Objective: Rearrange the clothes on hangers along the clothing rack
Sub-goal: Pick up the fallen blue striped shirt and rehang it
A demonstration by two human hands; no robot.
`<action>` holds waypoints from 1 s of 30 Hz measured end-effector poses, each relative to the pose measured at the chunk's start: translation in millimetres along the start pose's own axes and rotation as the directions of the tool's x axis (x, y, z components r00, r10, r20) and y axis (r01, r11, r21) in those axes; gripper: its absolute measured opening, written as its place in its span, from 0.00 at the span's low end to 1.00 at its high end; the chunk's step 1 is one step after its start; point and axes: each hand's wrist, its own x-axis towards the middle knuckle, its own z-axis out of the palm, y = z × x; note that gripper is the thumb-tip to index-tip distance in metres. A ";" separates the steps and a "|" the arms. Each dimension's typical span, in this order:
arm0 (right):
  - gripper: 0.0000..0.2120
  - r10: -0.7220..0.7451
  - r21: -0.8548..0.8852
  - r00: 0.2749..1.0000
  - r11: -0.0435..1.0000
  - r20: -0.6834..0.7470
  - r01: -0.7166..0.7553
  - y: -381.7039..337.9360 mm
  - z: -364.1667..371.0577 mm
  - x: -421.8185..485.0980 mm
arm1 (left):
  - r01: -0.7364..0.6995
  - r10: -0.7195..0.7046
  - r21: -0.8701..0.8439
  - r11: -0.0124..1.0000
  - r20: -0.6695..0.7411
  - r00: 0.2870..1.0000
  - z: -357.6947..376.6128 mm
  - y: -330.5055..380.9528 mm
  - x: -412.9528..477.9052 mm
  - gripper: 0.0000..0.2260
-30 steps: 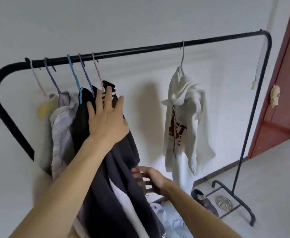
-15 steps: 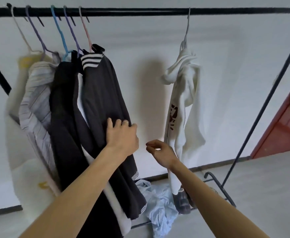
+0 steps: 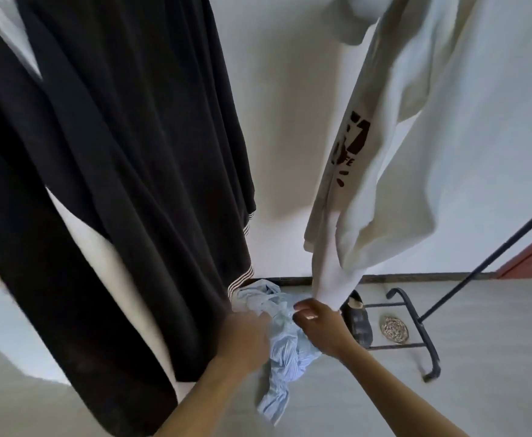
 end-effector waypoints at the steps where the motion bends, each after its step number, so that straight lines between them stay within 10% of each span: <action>1: 0.11 0.031 -0.035 0.999 0.999 0.041 -0.030 25.6 19.1 17.2 | 0.020 -0.019 -0.015 1.000 0.033 0.999 33.0 1.7 12.8 0.19; 13: 0.25 0.226 -0.188 0.972 0.959 0.063 -0.211 288.4 179.5 201.8 | 0.190 -0.167 -0.125 0.974 0.178 0.970 357.2 -23.5 149.7 0.21; 25: 0.35 0.253 0.191 0.967 0.949 0.024 -0.252 412.9 268.7 412.1 | 0.304 -0.262 -0.192 0.933 0.214 0.941 608.6 -64.2 268.8 0.29; 30: 0.15 0.250 0.339 0.962 0.900 0.110 -0.273 427.5 296.7 458.0 | 0.291 -0.275 -0.047 0.956 0.216 0.937 654.5 -72.7 288.0 0.29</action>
